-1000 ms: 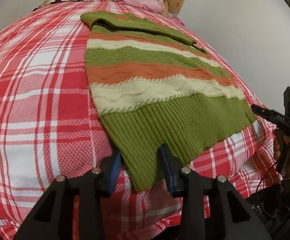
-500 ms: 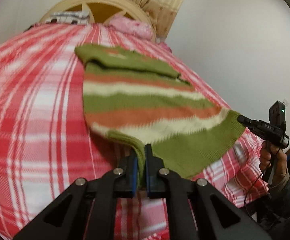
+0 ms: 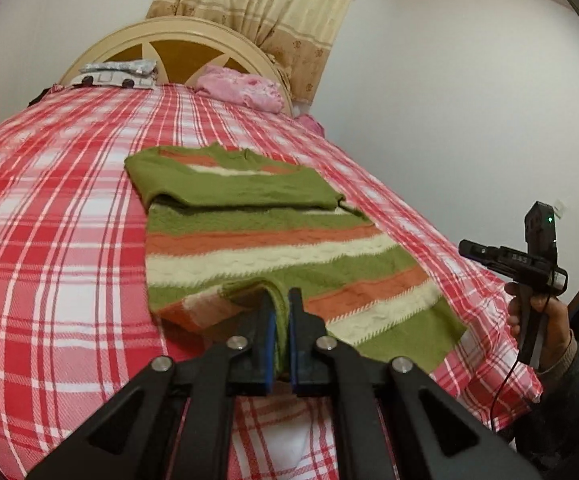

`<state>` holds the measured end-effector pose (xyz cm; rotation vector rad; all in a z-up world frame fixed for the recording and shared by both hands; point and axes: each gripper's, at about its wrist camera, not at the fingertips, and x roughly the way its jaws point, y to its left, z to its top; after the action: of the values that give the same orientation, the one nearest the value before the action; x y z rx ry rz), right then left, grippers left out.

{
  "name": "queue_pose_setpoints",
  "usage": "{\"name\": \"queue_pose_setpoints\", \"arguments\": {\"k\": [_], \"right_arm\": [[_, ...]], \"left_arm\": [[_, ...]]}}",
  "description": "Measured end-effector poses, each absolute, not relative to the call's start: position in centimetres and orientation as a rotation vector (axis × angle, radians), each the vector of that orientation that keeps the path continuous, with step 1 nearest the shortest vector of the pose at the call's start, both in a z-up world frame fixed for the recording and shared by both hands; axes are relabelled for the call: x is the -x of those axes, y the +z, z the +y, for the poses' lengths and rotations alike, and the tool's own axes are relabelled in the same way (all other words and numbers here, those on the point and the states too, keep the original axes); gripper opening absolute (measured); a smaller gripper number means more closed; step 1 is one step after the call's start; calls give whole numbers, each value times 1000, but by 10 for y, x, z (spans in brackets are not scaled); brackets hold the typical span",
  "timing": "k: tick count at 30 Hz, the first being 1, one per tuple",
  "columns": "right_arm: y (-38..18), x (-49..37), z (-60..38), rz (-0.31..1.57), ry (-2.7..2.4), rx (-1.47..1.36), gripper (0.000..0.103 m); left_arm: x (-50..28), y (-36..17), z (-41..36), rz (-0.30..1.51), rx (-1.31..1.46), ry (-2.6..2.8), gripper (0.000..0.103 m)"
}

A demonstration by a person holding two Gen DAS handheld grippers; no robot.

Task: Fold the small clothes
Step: 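Lift the hem with the left tool while the right tool grasps the hem beside it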

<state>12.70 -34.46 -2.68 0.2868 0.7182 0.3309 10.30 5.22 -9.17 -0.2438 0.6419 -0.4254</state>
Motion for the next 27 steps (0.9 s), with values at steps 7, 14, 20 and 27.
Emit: {"name": "queue_pose_setpoints", "arguments": {"k": [7,14,20,27], "right_arm": [[-73,-115,-361,868,275,-265,102],[-111,-108,-359,1015,257,-276,83],[-101,-96,-356,947,368,-331,10],[-51,-120,-356,745,412,-378,10]], "left_arm": [[-104,-98,59,662,282,-421,5],[-102,-103,59,668,283,-419,5],[-99,-97,63,648,302,-424,5],[-119,-56,73,544,280,-410,5]]}}
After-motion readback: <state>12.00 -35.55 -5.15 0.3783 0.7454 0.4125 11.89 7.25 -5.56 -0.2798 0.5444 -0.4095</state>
